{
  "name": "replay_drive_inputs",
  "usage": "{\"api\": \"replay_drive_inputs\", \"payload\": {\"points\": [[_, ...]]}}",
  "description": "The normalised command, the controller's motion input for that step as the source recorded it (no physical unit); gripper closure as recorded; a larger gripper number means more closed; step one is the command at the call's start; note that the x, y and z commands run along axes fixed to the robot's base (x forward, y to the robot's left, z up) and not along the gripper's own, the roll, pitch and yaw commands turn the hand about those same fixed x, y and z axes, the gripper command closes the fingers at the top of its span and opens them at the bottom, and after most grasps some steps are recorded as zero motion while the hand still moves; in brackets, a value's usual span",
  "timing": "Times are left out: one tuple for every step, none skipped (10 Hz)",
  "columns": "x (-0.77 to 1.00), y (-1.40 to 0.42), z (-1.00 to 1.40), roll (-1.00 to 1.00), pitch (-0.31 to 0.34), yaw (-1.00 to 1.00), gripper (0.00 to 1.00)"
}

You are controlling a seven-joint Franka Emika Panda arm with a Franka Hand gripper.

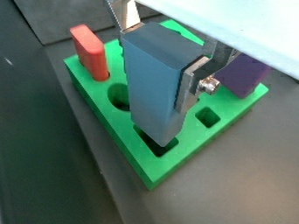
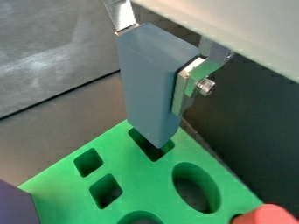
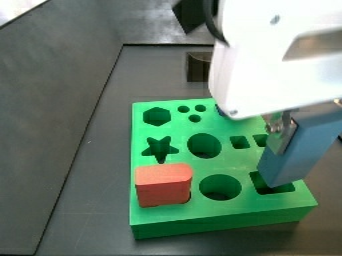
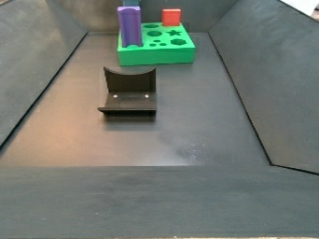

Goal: Pick up the rectangle object. Move up. Move to above the board. Insert the rectangle object.
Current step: Insert the rectangle object.

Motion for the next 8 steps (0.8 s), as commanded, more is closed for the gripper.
{"api": "replay_drive_inputs", "payload": {"points": [[0.32,0.01,-0.21,0.26,0.046,-0.02,1.00],[0.30,0.00,-0.20,0.23,0.026,-0.05,1.00],[0.12,0.00,-0.12,0.24,0.031,0.00,1.00],[0.20,0.00,-0.19,0.18,0.017,-0.03,1.00],[0.06,0.00,-0.14,0.18,0.010,-0.14,1.00],[0.00,0.00,-0.08,0.17,0.003,-0.12,1.00],[0.00,0.00,0.00,0.07,0.000,-0.08,1.00],[0.00,0.00,0.00,0.07,0.000,0.00,1.00]]}}
